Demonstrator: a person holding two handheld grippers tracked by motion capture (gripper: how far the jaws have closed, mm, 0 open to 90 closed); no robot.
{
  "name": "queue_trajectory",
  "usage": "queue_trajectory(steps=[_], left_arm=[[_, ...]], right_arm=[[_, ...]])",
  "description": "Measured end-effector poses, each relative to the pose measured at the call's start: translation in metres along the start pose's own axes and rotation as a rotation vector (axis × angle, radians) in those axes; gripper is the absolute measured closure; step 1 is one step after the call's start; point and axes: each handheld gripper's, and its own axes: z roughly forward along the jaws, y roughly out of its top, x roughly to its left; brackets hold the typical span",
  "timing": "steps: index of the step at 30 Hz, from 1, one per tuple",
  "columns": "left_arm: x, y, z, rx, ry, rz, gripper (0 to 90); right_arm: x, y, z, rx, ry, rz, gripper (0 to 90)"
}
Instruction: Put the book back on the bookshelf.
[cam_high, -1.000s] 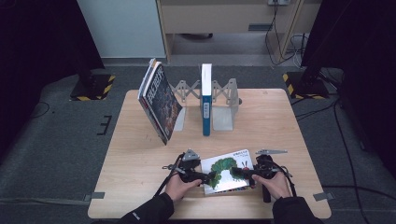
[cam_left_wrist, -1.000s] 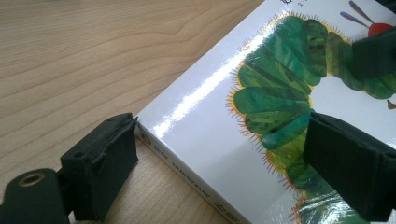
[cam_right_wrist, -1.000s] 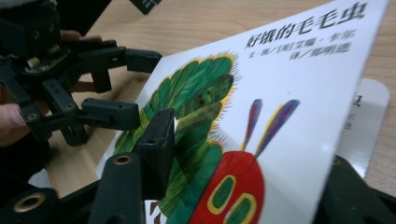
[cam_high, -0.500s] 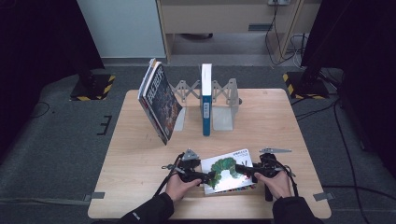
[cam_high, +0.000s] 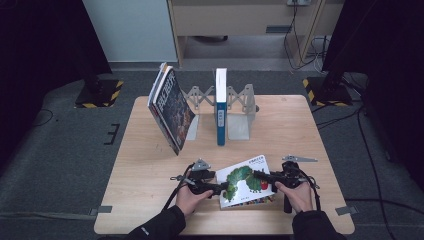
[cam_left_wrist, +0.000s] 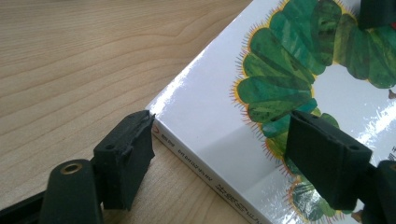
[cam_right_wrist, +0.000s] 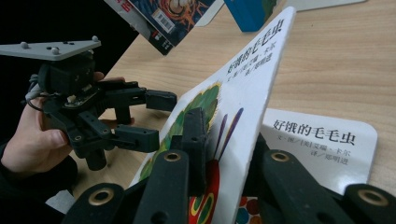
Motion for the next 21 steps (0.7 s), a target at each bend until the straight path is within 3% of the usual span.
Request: queue_trajectory(steps=[16, 21], left_arm=[[-0.001, -0.001, 0.003, -0.012, -0.066, -0.027, 16.6], [0.001, -0.002, 0.008, -0.013, -0.114, -0.071, 12.9]], right_arm=[[0.007, 0.008, -0.010, -0.074, 0.043, -0.074, 83.9], [0.008, 0.008, -0.011, -0.079, 0.046, -0.087, 84.0]])
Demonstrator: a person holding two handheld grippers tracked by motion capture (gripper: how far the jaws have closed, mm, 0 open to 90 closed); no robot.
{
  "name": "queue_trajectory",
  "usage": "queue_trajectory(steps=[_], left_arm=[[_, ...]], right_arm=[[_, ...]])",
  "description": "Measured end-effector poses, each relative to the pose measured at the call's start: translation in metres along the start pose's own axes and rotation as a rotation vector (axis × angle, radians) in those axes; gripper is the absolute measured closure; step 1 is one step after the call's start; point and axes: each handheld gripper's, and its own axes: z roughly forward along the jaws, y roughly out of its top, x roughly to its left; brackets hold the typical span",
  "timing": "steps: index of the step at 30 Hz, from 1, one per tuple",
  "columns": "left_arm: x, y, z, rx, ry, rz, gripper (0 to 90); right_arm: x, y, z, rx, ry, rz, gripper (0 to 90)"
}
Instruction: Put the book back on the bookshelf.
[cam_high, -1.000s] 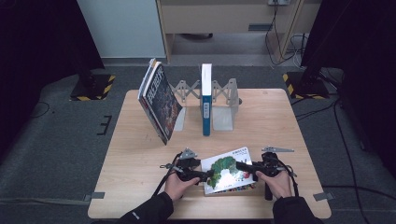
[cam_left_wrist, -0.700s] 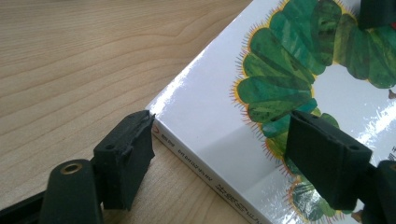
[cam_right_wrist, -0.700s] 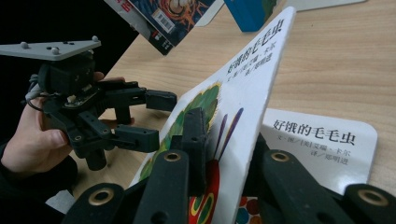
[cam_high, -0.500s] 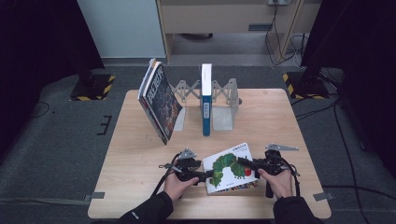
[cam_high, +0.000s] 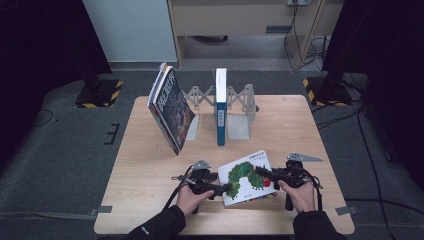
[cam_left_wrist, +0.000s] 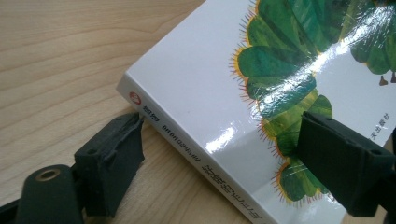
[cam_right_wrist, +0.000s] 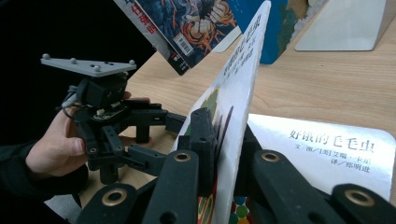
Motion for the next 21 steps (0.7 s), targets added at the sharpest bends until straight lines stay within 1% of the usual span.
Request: queue_trajectory(steps=[1, 4, 7, 9, 12, 14, 16, 18, 19, 20, 21], left_arm=[[0.000, 0.000, 0.001, -0.001, -0.011, -0.001, 12.5], [-0.001, -0.001, 0.004, -0.006, -0.017, 0.013, 9.1], [-0.001, 0.000, 0.004, -0.005, -0.016, 0.015, 9.4], [-0.001, 0.000, 0.004, -0.006, -0.014, 0.013, 10.0], [-0.001, 0.000, 0.004, -0.008, -0.006, 0.009, 11.4], [-0.001, 0.000, 0.004, -0.009, 0.000, 0.020, 12.8], [-0.002, 0.000, 0.004, -0.009, 0.006, 0.028, 14.3], [-0.002, -0.001, 0.004, -0.009, 0.007, 0.029, 14.5], [-0.002, -0.001, 0.004, -0.009, 0.007, 0.030, 14.6], [-0.001, 0.000, 0.004, -0.010, 0.007, 0.028, 14.7], [-0.001, 0.000, 0.005, -0.013, 0.004, 0.024, 15.2]], right_arm=[[0.000, 0.000, 0.000, 0.001, 0.000, -0.002, 84.0], [0.000, 0.000, -0.001, -0.002, 0.004, -0.009, 84.0], [-0.002, -0.001, -0.001, -0.002, 0.004, 0.008, 83.5], [-0.004, -0.002, -0.001, 0.000, -0.004, 0.007, 82.4], [-0.006, -0.005, 0.001, 0.005, -0.044, 0.007, 76.8], [-0.007, -0.008, 0.003, 0.021, -0.080, -0.003, 70.7], [-0.007, -0.010, 0.006, 0.054, -0.121, -0.028, 64.0], [-0.007, -0.013, 0.010, 0.074, -0.157, -0.051, 58.9], [-0.008, -0.014, 0.012, 0.081, -0.171, -0.054, 57.7], [-0.008, -0.015, 0.012, 0.081, -0.176, -0.044, 57.5], [-0.010, -0.016, 0.013, 0.085, -0.183, -0.047, 57.0]])
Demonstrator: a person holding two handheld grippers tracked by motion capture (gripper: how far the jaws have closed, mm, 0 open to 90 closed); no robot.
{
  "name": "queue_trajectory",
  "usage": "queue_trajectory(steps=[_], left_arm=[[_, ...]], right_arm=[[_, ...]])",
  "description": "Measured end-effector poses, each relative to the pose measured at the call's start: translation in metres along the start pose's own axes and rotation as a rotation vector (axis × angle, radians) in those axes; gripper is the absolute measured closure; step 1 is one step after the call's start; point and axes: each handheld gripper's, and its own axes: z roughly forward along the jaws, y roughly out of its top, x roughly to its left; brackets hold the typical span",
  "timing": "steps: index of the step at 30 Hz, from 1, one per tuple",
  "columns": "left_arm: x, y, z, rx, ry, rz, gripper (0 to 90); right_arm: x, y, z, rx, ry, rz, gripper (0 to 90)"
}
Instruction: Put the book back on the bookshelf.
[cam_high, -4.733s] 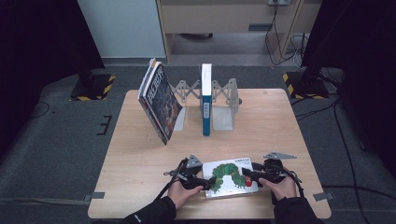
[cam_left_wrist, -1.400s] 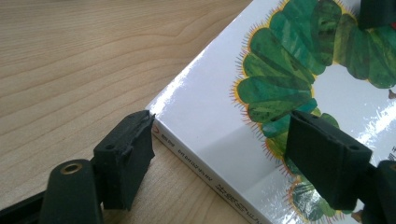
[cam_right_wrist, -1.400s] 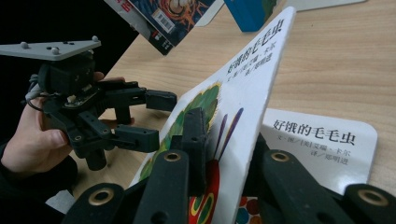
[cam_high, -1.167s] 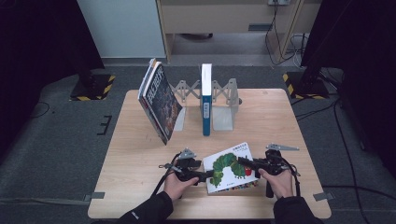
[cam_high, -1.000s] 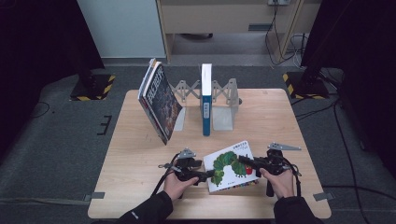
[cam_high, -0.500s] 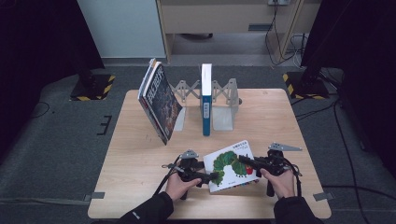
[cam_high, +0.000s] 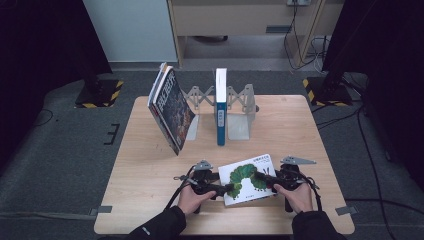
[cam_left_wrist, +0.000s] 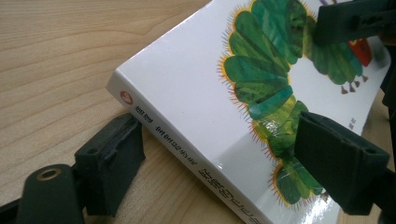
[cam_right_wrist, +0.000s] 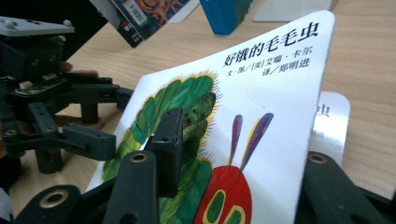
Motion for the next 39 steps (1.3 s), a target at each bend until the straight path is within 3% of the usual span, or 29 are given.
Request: queue_trajectory(steps=[9, 15, 23, 29, 31, 39], left_arm=[[0.002, 0.001, 0.000, -0.003, -0.010, -0.015, 14.9], [0.002, 0.001, 0.000, -0.007, -0.011, -0.017, 14.1], [0.002, 0.001, -0.001, -0.005, 0.026, -0.005, 21.1], [0.003, 0.000, -0.001, -0.016, 0.039, -0.027, 26.4], [0.003, 0.000, -0.002, -0.015, 0.039, -0.028, 27.8], [0.002, 0.001, -0.001, -0.012, 0.048, -0.020, 30.5]], right_arm=[[-0.004, -0.008, 0.007, 0.029, -0.025, 0.012, 56.6], [0.001, -0.008, 0.011, 0.033, 0.008, 0.008, 56.4], [0.000, -0.008, 0.013, 0.027, 0.015, -0.007, 47.7], [-0.001, -0.006, 0.008, 0.042, -0.040, -0.013, 38.5], [-0.003, -0.006, 0.006, 0.035, -0.055, -0.003, 38.0], [-0.006, -0.005, 0.004, 0.040, -0.154, -0.045, 36.0]])
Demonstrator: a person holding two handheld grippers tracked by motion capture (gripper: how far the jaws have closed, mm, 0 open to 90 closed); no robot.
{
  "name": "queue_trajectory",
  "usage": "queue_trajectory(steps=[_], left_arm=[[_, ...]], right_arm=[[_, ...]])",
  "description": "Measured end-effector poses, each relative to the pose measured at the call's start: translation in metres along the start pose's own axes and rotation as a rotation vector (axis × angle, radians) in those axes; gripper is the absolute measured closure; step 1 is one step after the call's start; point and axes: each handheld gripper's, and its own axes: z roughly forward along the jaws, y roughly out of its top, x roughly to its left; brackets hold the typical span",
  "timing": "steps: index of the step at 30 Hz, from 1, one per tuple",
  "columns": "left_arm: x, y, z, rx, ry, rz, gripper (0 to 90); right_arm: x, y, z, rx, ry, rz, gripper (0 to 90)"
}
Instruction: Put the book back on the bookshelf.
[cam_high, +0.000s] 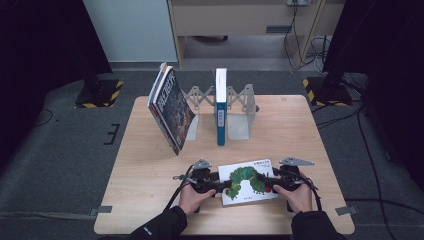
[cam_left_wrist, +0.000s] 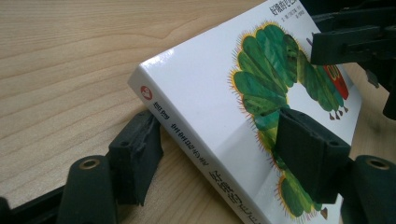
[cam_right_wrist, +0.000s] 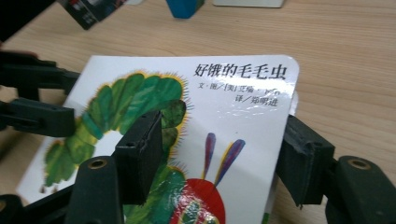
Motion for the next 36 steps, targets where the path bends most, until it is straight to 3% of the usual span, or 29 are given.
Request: queue_trajectory(steps=[2, 14, 17, 29, 36], left_arm=[[0.000, 0.000, 0.000, 0.001, 0.001, 0.000, 31.9], [0.002, 0.000, 0.000, -0.001, -0.021, -0.014, 31.0], [0.002, 0.000, 0.000, -0.004, -0.030, -0.015, 27.2], [0.004, -0.001, -0.002, -0.015, -0.059, -0.036, 19.8], [0.005, -0.002, -0.003, -0.021, -0.049, -0.052, 24.5]], right_arm=[[0.000, -0.001, 0.002, 0.009, -0.022, -0.009, 33.8], [0.000, -0.003, 0.004, 0.001, -0.035, -0.006, 32.5], [0.001, -0.003, 0.005, 0.002, -0.012, 0.012, 32.6], [0.010, -0.002, 0.011, -0.014, 0.071, -0.028, 33.2], [0.011, -0.002, 0.012, -0.004, 0.079, -0.032, 32.6]])
